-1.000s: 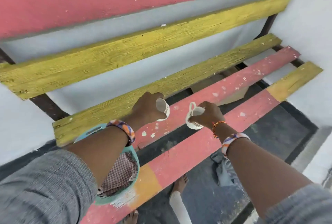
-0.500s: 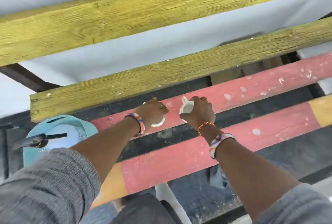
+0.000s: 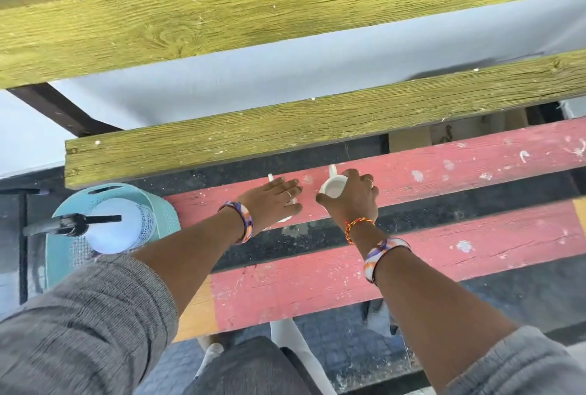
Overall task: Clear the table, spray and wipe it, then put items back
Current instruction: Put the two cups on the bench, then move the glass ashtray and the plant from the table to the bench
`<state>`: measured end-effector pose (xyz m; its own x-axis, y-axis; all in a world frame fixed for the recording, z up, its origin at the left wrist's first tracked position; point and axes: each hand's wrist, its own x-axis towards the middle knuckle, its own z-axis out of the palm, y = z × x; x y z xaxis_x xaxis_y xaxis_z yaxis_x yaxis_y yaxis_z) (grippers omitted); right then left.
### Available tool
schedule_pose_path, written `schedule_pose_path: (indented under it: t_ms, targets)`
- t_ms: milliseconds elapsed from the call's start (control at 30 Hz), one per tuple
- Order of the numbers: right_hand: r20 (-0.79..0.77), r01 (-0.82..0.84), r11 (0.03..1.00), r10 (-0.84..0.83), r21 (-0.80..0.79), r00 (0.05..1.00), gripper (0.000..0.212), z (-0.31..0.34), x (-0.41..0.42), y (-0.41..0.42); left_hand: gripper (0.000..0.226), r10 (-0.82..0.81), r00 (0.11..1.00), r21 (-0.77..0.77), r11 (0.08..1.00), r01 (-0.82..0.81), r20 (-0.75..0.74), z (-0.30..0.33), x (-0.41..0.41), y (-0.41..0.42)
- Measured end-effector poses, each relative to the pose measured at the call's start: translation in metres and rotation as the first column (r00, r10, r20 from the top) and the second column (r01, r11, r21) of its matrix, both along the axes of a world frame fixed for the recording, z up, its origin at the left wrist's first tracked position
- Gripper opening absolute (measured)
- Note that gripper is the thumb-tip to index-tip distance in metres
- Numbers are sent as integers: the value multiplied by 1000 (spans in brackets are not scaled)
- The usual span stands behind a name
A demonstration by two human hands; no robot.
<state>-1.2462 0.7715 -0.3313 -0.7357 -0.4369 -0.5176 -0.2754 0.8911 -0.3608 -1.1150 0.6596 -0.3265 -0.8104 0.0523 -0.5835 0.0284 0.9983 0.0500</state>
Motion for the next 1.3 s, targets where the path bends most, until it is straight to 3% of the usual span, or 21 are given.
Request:
schedule_pose_path:
  t_ms: [133,233,300,367,433,500,600,667,767,867,1000,1067,1233,1300]
  targets:
    - [15,-19,1000,19,-6,1000,79,5,4,6,69,28,998,-36,999,-31,-65,3,15,5]
    - [-170,-166,984,174,58,970,69,17,12,14,66,93,981,-9,995,-96,-168,14,28,8]
    - [-330,-343,933,359,107,873,58,27,19,21,59,129,950,29,992,-126,-285,22,38,10]
    - [-378,-617,773,621,148,687,45,34,28,23,51,155,915,62,988,-142,-373,34,48,11]
    - [-250,-828,519,847,210,468,32,44,44,19,45,177,913,88,984,-155,-367,45,59,7]
    - [-69,-881,370,928,294,367,26,54,65,5,41,198,924,90,980,-178,-326,57,71,0]
    - [223,-843,290,879,454,422,32,61,103,-28,40,248,929,94,969,-230,-276,84,104,-16]
    - [300,-821,237,849,520,435,37,67,126,-48,40,301,917,95,953,-286,-261,104,132,-27]
    - [165,-756,234,897,611,410,28,89,175,-80,37,353,884,76,935,-347,-306,131,196,-49]
    - [9,-741,387,884,549,468,15,120,225,-114,38,432,837,65,897,-437,-336,155,266,-74]
    - [-327,-680,528,849,508,415,9,168,311,-169,34,545,767,53,825,-563,-340,183,364,-113]
    - [-411,-701,567,816,434,406,12,184,355,-196,34,613,703,64,768,-637,-362,197,411,-131]
    - [-472,-821,493,819,289,326,32,205,460,-263,36,758,494,125,590,-798,-426,226,507,-167]
    - [-505,-861,456,810,224,298,31,209,502,-285,34,799,391,164,508,-846,-457,235,539,-179]
